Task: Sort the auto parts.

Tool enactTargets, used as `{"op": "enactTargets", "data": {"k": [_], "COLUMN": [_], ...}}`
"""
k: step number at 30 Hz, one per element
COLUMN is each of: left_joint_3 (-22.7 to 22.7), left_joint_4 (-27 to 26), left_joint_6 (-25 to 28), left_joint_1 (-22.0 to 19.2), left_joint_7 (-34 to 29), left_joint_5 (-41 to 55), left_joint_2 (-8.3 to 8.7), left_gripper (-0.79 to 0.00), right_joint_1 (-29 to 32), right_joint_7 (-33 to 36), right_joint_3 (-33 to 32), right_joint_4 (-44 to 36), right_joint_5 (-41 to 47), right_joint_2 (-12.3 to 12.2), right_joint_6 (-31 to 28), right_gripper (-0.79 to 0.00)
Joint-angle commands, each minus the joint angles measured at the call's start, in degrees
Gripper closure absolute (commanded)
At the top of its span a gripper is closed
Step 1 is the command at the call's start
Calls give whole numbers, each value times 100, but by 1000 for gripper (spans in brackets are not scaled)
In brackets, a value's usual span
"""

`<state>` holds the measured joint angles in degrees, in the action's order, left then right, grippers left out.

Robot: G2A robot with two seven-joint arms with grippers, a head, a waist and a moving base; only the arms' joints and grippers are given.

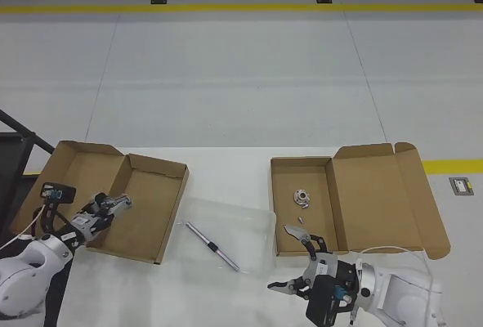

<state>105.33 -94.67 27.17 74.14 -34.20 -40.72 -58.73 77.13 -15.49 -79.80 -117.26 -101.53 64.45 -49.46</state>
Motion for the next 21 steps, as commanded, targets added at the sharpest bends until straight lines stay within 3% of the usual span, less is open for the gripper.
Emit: {"op": "enactTargets", "data": {"k": [1, 9, 13, 21], "left_joint_3": [-185, -1268, -1793, -2692], "left_joint_4": [94, 1509, 2276, 3760], "left_joint_6": [-167, -635, -803, -510], "left_joint_1": [-37, -1548, -2263, -3458], "left_joint_7": [-26, -425, -393, -666], "left_joint_5": [-206, -714, -1404, -1700], "left_joint_2": [-7, -47, -80, -222], "left_gripper": [0, 0, 0, 0], "right_joint_1": [0, 0, 0, 0], "right_joint_7": [-1, -1, -1, -1], "right_joint_3": [0, 0, 0, 0], "right_joint_4": [0, 0, 0, 0], "right_joint_5": [-2, -2, -2, -2], "right_joint_2": [0, 0, 0, 0], "right_joint_6": [-1, -1, -1, -1], "right_gripper": [-785, -785, -785, -785]}}
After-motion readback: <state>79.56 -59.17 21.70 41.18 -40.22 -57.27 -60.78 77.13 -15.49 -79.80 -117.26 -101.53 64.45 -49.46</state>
